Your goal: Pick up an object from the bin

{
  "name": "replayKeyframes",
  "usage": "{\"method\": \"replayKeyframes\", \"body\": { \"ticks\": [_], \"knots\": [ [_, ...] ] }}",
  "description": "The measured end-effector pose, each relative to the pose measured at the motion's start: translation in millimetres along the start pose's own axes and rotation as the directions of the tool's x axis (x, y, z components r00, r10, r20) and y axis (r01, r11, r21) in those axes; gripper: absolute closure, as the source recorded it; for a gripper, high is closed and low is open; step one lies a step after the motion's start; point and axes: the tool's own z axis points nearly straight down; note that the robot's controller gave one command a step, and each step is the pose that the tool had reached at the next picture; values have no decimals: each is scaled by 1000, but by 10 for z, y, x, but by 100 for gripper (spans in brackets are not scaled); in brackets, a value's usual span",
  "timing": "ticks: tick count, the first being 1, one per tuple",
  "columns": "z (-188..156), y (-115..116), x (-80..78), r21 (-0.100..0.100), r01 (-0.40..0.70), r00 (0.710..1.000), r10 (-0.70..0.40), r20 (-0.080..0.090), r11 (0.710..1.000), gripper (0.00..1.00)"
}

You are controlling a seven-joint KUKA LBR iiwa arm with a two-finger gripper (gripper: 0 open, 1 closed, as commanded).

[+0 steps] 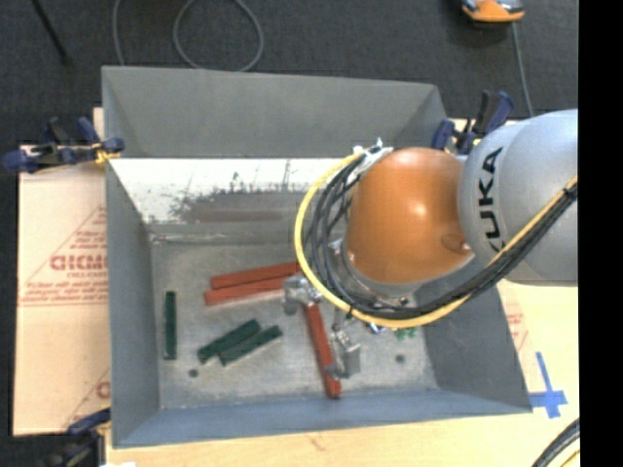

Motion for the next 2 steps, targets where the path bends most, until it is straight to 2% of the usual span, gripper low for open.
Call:
{"method": "replayKeyframes", "body": {
  "ticks": [1, 2],
  "knots": [
    [1194, 27, -347, -2, 191, 982, -191, 2, 982, 0],
    [1161, 385, -515, -2, -4, 1000, 4, 6, 1000, 0]
  ]
}}
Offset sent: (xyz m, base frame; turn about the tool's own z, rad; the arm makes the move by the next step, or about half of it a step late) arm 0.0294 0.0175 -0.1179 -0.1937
